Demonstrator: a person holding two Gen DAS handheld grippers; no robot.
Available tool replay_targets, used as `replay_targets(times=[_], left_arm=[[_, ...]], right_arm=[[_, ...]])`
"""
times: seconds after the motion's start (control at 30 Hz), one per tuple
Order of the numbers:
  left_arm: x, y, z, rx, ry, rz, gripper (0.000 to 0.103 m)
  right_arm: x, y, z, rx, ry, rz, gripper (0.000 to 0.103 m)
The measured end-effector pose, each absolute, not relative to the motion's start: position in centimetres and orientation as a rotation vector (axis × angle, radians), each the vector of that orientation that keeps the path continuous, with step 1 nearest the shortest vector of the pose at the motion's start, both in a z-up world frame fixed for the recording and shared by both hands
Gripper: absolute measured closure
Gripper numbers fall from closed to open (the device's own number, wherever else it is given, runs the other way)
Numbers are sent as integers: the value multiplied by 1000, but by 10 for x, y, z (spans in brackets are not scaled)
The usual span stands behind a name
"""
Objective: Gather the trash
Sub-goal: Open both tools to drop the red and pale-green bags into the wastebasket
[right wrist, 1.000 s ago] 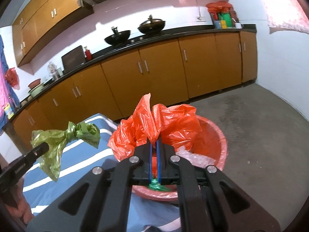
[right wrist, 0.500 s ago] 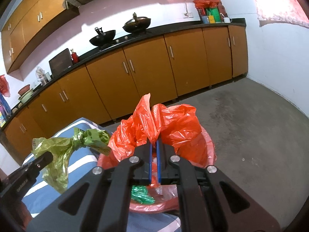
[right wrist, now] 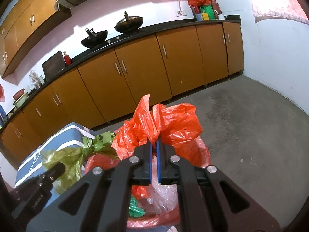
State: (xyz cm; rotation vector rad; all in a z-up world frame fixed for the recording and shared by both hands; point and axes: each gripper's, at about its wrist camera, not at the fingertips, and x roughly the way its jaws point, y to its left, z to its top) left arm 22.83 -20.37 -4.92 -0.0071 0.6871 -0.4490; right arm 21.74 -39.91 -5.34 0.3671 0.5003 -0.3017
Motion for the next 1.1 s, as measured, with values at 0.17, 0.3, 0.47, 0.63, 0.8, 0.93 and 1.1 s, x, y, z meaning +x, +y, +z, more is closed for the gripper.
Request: replay_targets(times=[0.17,0.3,0.47,0.63,0.8,0.93,1.1], left_arm=[[231,-214,-62,11,729,-486,102],[235,-213,-67,7,754,-504,102],[236,-205,-68,-7,764,-499,98],[236,-201,-65,-27,753,-501,74],[231,-200,-57,-16,732,-509,74],[230,-193,-51,-12,713,-489,73],[228,-174,-44,-20,698,-443,73]], right_arm=[[227,-398,-60,367,523,-271,93],[228,-398,-66,369,540,-249,87],[222,-400,-69,375,543,-256,82],[213,-404,-67,387,536,-271,78],[206,-402,-64,384,534,-273,78],[202,-399,-59,374,529,-270,78],[194,-392,-51,365,515,-265,74]])
